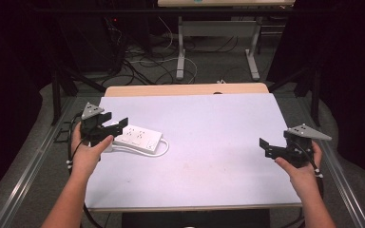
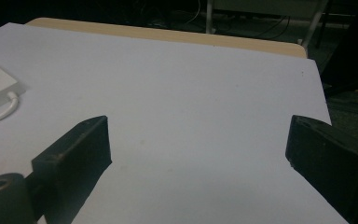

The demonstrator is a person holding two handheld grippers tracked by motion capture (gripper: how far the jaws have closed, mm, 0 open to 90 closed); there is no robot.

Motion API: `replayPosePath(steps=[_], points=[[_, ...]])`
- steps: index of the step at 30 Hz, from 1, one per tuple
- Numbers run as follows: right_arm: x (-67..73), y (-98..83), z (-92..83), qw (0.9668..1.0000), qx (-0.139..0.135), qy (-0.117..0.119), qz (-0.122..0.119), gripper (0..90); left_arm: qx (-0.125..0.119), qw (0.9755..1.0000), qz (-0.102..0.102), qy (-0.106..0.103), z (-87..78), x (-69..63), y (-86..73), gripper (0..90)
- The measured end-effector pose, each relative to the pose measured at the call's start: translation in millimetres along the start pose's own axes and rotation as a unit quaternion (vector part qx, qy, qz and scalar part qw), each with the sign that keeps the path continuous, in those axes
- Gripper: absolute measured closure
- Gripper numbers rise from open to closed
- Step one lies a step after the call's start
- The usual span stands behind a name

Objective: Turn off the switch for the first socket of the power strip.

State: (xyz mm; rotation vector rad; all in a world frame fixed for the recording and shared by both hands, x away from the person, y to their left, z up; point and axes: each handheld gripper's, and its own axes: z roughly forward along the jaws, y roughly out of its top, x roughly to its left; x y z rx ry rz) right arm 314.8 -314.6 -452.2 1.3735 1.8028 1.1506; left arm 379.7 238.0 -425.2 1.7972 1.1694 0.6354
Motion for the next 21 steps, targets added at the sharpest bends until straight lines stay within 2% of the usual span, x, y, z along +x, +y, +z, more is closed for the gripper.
replayPosePath(steps=[2,3,9,16,17,21], points=[[-0.1,0.1,-0.2,1.0,0.002,0.0,0.0,6.2,0.001,1.0,-0.001,0.002,2.5,-0.2,1.7,31.6],[-0.1,-0.1,0.2,1.0,0.001,0.0,0.0,6.2,0.001,1.0,-0.008,0.0,5.6,-1.1,2.5,31.8],[0.6,-0.6,0.7,1.0,0.003,0.001,0.004,6.3,0.004,1.0,-0.004,0.0,12.0,-1.0,4.7,34.7],[0.0,-0.9,1.1,1.0,0.004,0.001,0.005,6.5,0.016,0.9998,-0.014,-0.004,19.9,-1.8,6.0,38.4],[-0.3,-0.8,1.0,1.0,0.006,0.0,0.003,6.5,0.022,0.9995,-0.021,-0.007,22.2,-1.8,5.9,39.4],[-0.5,-0.8,0.7,1.0,0.006,0.003,0.006,6.6,0.033,0.9993,-0.016,-0.003,24.9,-0.8,6.3,43.9]])
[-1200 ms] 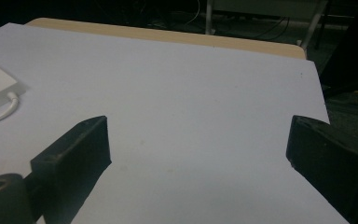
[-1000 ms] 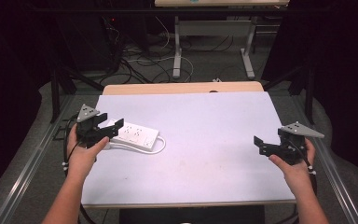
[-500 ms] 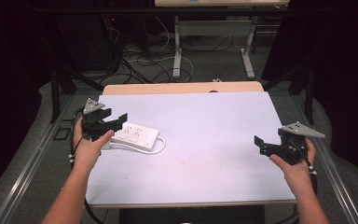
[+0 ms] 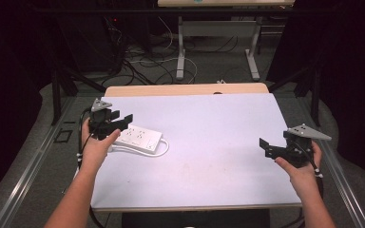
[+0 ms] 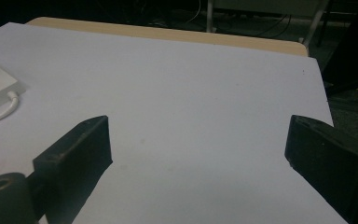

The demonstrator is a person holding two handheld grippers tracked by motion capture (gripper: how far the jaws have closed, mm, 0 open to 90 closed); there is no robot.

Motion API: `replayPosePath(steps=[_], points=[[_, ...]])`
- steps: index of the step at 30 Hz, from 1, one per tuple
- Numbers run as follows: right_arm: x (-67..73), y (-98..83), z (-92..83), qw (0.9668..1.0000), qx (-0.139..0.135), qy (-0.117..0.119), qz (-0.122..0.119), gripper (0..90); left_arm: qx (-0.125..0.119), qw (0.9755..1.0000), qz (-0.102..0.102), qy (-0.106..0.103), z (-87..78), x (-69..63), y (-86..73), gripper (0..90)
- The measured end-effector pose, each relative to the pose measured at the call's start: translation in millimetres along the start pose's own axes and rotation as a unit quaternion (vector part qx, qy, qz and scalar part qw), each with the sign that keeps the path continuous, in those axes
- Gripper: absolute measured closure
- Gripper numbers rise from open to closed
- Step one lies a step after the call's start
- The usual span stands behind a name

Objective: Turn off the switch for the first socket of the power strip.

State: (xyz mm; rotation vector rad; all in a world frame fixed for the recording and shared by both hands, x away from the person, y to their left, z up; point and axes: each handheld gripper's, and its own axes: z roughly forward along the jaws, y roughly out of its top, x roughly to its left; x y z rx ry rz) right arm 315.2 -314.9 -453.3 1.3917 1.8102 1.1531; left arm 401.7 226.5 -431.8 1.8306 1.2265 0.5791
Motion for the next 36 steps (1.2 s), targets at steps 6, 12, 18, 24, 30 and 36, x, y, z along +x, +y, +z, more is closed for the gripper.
replayPosePath(steps=[6,12,18,24,30,36], points=[[-1.2,-0.6,1.0,1.0,0.001,0.002,0.0,6.7,0.013,0.9999,-0.009,0.004,6.0,0.6,0.8,51.1],[-1.6,-1.0,1.8,1.0,0.007,0.002,-0.003,6.8,0.024,0.9995,-0.017,0.007,12.5,2.6,0.3,56.3],[-2.1,-2.1,3.0,1.0,0.002,0.0,0.001,6.9,0.038,0.9989,-0.025,0.006,20.7,4.8,-2.3,63.0],[-2.6,-2.1,3.0,1.0,0.005,0.002,-0.006,7.1,0.054,0.998,-0.033,0.001,27.0,5.2,-5.5,70.0],[-2.6,-2.3,2.9,0.9999,0.007,0.003,-0.011,8.5,0.065,0.9971,-0.039,-0.005,31.4,5.3,-8.3,76.3],[-2.3,-2.5,2.4,0.9999,0.009,0.007,-0.012,9.1,0.088,0.9953,-0.04,-0.01,35.7,4.7,-11.3,80.0]])
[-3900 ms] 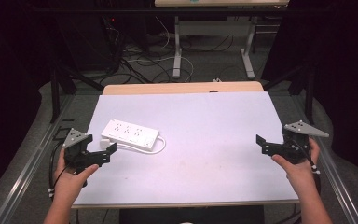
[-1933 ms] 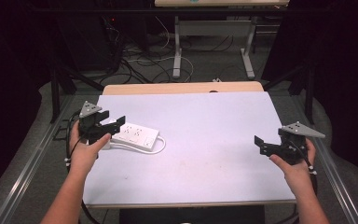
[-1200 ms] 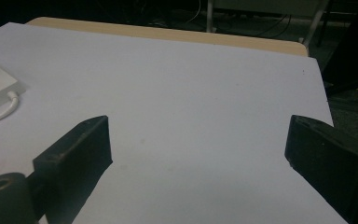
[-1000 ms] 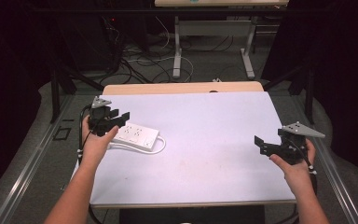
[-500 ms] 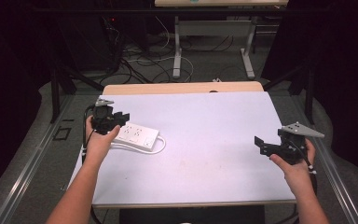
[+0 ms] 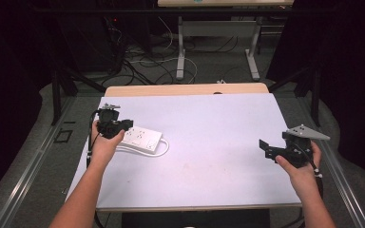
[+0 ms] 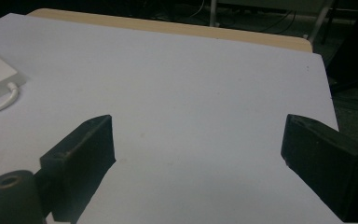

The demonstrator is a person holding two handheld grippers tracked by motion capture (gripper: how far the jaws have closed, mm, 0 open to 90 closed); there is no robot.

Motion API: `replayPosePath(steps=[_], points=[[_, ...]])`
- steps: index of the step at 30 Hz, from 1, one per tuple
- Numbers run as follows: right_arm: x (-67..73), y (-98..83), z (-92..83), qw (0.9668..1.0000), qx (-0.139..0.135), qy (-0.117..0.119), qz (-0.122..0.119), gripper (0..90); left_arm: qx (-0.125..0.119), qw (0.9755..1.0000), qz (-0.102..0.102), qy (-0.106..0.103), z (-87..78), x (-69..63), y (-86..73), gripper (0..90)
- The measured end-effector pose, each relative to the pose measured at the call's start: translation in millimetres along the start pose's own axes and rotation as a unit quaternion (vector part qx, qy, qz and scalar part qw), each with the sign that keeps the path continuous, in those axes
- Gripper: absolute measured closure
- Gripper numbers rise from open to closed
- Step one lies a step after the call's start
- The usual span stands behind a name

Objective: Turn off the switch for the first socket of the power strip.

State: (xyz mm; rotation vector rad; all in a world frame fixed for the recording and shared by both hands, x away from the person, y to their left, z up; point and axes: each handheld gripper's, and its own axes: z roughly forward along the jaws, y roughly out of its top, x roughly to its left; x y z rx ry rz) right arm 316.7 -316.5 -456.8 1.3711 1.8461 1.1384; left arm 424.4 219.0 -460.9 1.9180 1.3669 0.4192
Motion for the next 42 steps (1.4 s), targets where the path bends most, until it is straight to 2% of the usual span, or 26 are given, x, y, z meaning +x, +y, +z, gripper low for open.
replayPosePath(steps=[10,12,15,19,22,23,25,29,30,33,36,37,41,42], points=[[1.0,-1.4,0.8,1.0,0.0,0.005,-0.006,8.3,0.045,0.9989,-0.008,-0.007,6.2,-2.3,-0.4,84.0],[1.1,-1.5,0.8,0.9999,0.001,0.006,-0.008,8.0,0.046,0.9989,-0.01,-0.005,7.4,-2.5,-0.8,84.7],[1.2,-1.6,0.8,0.9999,0.002,0.008,-0.009,7.1,0.065,0.9978,-0.011,-0.008,10.4,-2.7,-0.8,86.1],[2.1,-2.0,1.3,0.9999,0.002,0.009,-0.007,6.0,0.074,0.9971,-0.018,-0.007,14.4,-3.7,-2.0,87.1],[1.7,-1.8,1.3,0.9999,0.007,0.01,-0.012,5.0,0.091,0.9957,-0.017,-0.007,15.8,-3.5,-1.9,88.0],[1.7,-1.9,1.5,0.9998,0.007,0.011,-0.012,4.6,0.088,0.9959,-0.023,-0.003,17.2,-4.4,-2.8,88.5],[1.9,-2.0,1.5,0.9998,0.009,0.013,-0.012,3.4,0.102,0.9946,-0.018,-0.005,16.9,-3.2,-2.0,89.2],[2.7,-2.3,2.1,0.9997,0.011,0.015,-0.013,1.9,0.105,0.9943,-0.02,0.0,20.2,-3.8,-3.8,90.0],[2.1,-2.2,2.4,0.9997,0.011,0.016,-0.017,1.8,0.115,0.9932,-0.02,-0.001,19.9,-3.4,-3.3,90.0],[2.4,-2.5,3.1,0.9997,0.01,0.014,-0.018,1.5,0.114,0.9932,-0.024,0.002,22.0,-3.2,-5.0,90.0],[2.3,-2.3,3.0,0.9996,0.011,0.016,-0.019,1.3,0.127,0.9915,-0.028,-0.001,23.5,-1.3,-6.7,90.0],[2.5,-2.4,3.1,0.9997,0.01,0.014,-0.018,1.3,0.124,0.9919,-0.03,0.0,25.4,-1.1,-8.3,90.0],[2.2,-2.5,3.1,0.9996,0.014,0.017,-0.02,1.1,0.131,0.9908,-0.033,0.003,29.1,0.8,-11.8,90.0],[2.4,-2.5,3.1,0.9996,0.015,0.017,-0.019,0.9,0.139,0.9898,-0.031,-0.002,29.2,2.0,-11.7,90.0]])
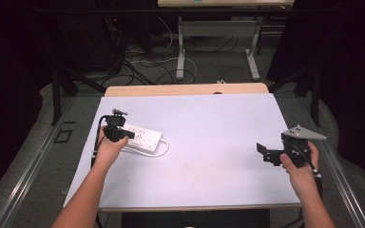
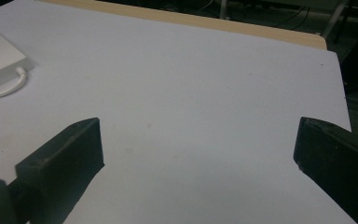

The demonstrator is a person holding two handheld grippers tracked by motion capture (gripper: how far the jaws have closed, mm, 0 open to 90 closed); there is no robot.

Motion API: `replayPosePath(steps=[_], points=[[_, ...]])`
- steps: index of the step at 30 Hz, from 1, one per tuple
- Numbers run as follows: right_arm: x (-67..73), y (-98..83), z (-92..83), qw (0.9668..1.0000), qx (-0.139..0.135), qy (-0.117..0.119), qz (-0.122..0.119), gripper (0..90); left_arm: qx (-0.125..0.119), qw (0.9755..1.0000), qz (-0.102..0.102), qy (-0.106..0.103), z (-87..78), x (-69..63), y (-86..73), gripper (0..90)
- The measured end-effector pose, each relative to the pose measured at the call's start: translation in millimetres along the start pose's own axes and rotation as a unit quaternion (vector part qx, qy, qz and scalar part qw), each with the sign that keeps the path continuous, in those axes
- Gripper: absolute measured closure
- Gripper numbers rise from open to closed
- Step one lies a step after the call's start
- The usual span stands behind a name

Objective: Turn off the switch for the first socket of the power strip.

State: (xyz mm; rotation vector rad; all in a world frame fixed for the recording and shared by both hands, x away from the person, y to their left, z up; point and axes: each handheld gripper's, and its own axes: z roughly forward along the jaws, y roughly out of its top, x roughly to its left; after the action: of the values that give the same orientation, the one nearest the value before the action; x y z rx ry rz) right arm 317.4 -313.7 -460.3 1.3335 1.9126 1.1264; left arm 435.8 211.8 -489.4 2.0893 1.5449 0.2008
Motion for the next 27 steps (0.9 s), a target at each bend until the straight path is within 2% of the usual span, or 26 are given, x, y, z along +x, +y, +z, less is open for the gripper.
replayPosePath(steps=[6,7,12,17,21,27], points=[[-0.2,-0.2,0.7,1.0,0.006,0.002,0.0,0.0,-0.001,1.0,-0.005,0.003,5.4,0.5,-1.6,90.0],[-0.2,-0.2,0.8,1.0,0.005,0.003,-0.001,0.0,0.008,1.0,-0.004,0.0,4.6,1.0,-0.9,90.0],[0.1,-0.4,1.7,1.0,0.005,0.003,-0.002,0.0,0.009,0.9999,-0.005,0.007,8.2,1.2,-0.6,90.0],[-0.4,-0.5,0.9,1.0,0.005,-0.005,0.004,0.0,0.008,0.9999,-0.006,0.011,11.9,2.4,-0.6,90.0],[-1.5,-0.8,1.1,0.9999,0.001,-0.011,0.002,0.0,0.018,0.9997,-0.008,0.012,15.2,4.3,-1.3,90.0],[1.1,-1.3,2.8,0.9999,0.008,-0.003,0.006,0.0,0.021,0.9996,-0.011,0.012,18.7,7.0,-3.4,90.0]])
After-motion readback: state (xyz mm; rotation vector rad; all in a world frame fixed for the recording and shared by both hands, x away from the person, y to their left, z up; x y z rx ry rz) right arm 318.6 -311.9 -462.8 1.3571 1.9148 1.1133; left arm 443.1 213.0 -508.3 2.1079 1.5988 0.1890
